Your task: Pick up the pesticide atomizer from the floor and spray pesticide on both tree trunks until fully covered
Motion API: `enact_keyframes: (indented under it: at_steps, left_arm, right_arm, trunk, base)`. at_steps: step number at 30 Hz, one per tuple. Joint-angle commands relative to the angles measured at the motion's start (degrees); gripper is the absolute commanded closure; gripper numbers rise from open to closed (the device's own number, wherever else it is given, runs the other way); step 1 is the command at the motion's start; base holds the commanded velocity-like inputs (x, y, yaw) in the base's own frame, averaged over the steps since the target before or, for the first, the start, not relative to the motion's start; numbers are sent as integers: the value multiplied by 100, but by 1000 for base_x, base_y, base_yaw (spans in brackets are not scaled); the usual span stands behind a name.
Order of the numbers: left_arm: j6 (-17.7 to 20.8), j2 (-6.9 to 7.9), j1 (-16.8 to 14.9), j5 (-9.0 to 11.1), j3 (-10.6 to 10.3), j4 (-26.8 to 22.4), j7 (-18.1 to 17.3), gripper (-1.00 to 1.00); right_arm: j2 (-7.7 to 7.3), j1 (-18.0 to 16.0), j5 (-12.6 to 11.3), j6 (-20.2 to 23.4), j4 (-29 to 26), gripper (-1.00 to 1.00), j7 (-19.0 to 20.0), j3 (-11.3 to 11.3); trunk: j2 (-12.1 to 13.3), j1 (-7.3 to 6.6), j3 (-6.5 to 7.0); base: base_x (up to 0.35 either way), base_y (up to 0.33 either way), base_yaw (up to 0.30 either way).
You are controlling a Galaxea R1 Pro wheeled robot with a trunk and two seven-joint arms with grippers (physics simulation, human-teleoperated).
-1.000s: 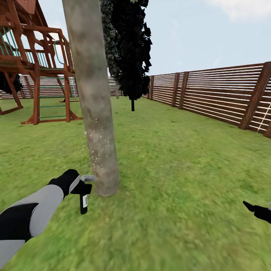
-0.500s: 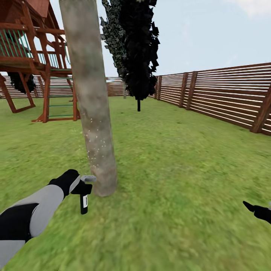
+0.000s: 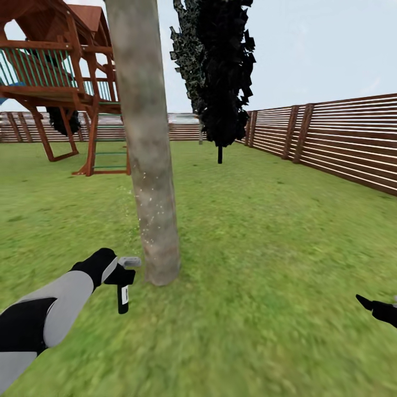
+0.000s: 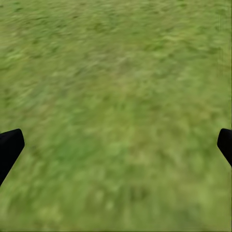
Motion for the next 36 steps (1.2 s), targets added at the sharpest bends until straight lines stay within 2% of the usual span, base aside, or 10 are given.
enact_keyframes:
  at_steps: [1, 9, 17, 26, 36]
  left_arm:
    - [1, 0, 0, 12, 8, 0, 0, 100]
    - [7, 0, 0, 12, 8, 0, 0, 100]
    - [7, 0, 0, 12, 9, 0, 0, 100]
    - [7, 0, 0, 12, 8, 0, 0, 100]
    - [7, 0, 0, 12, 8, 0, 0, 100]
  right_arm:
    - [2, 0, -1, -1, 0, -100, 0, 0]
    - [0, 0, -1, -2, 0, -100, 0, 0]
    - [2, 0, -1, -3, 0, -100, 0, 0]
    - [0, 0, -1, -3, 0, -100, 0, 0]
    - [0, 0, -1, -3, 1, -100, 0, 0]
  trunk:
    - [0, 0, 0]
    - [0, 0, 0]
    - [0, 0, 0]
    - [0, 0, 0]
    - [0, 0, 0]
  base:
    - [193, -143, 31]
    - [219, -214, 97]
    - [10, -301, 242]
    - [6, -309, 27]
    - [108, -235, 215]
